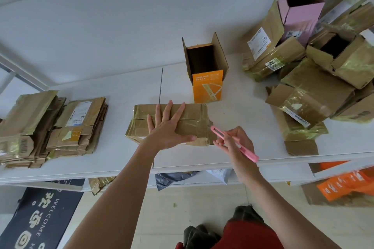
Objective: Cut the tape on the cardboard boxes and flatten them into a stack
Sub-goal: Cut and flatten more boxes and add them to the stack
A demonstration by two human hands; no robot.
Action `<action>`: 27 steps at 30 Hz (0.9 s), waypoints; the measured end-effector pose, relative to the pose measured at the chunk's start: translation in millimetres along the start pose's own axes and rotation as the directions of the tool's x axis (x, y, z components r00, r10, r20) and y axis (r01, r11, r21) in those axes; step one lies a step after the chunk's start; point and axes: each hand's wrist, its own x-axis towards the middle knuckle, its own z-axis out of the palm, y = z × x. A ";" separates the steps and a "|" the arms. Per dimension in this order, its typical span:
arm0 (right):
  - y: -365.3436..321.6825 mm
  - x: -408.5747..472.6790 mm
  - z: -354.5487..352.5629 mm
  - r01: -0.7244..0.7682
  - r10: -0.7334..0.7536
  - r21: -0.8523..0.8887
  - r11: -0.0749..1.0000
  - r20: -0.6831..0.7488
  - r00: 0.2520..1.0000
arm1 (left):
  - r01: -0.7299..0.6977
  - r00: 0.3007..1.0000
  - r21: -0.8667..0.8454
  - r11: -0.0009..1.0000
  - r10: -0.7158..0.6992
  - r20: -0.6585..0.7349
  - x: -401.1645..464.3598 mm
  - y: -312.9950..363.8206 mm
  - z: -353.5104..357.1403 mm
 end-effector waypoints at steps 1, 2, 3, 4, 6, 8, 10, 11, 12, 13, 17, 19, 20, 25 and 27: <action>0.9 -4.9 -1.6 0.008 -0.008 -0.018 1.000 0.017 1.000 | -0.001 1.000 0.002 1.000 0.001 0.004 0.5 -0.3 0.1; 1.4 -7.6 -3.5 0.009 -0.008 -0.027 1.000 0.028 1.000 | -0.002 1.000 0.003 1.000 0.002 0.005 0.6 -0.5 0.4; 1.1 -8.3 -5.8 0.006 -0.005 -0.027 1.000 0.034 0.999 | -0.002 1.000 0.003 1.000 0.002 0.002 0.4 -0.8 0.6; -0.4 -7.4 -8.5 -0.005 0.006 -0.029 1.000 0.041 0.999 | -0.001 1.000 0.002 1.000 0.001 -0.001 0.0 -0.9 0.1; -5.8 -4.9 -13.7 -0.020 0.022 -0.037 0.999 0.058 0.998 | 0.009 1.000 0.000 1.000 -0.009 -0.006 -0.4 0.4 -3.6; -11.4 -3.2 -16.9 -0.018 0.019 -0.008 1.000 0.027 0.999 | 0.015 1.000 0.040 0.999 -0.015 -0.019 -0.2 1.9 -10.9; -15.5 -1.6 -16.4 -0.009 0.010 0.038 0.999 -0.028 1.000 | 0.007 1.000 0.094 0.996 -0.004 -0.025 -0.6 2.5 -19.5; -16.9 0.1 -14.8 0.005 -0.003 0.041 0.999 -0.045 0.999 | 0.002 1.000 0.113 0.994 0.001 -0.027 -0.7 2.9 -23.8; -18.1 2.3 -12.6 0.018 -0.016 0.034 0.999 -0.053 0.998 | 0.005 1.000 0.139 0.990 -0.001 -0.030 -1.5 3.3 -27.9; -18.6 3.8 -10.2 0.027 -0.025 0.030 0.999 -0.053 0.998 | 0.025 0.999 0.170 0.985 -0.020 -0.029 -2.0 3.0 -31.0; -19.2 5.4 2.1 0.043 -0.041 0.028 0.999 -0.065 0.997 | 0.240 0.969 0.187 0.953 -0.223 -0.106 -7.9 -3.6 -34.6; -19.0 5.4 8.0 0.038 -0.036 0.022 0.999 -0.059 0.998 | 0.362 0.917 0.121 0.925 -0.330 -0.223 -9.7 -9.5 -34.2; -18.6 6.2 10.5 0.031 -0.030 0.018 0.999 -0.051 0.998 | 0.402 0.891 0.091 0.911 -0.367 -0.268 -10.9 -12.6 -34.2; -16.6 6.7 25.6 -0.015 0.016 -0.040 0.999 0.018 1.000 | 0.484 0.824 -0.294 0.825 -0.542 -0.164 -9.8 -44.3 -13.4; -13.8 5.3 36.5 -0.052 0.055 -0.054 0.997 0.055 0.997 | 0.508 0.814 -0.310 0.804 -0.566 -0.134 -11.3 -49.1 -5.7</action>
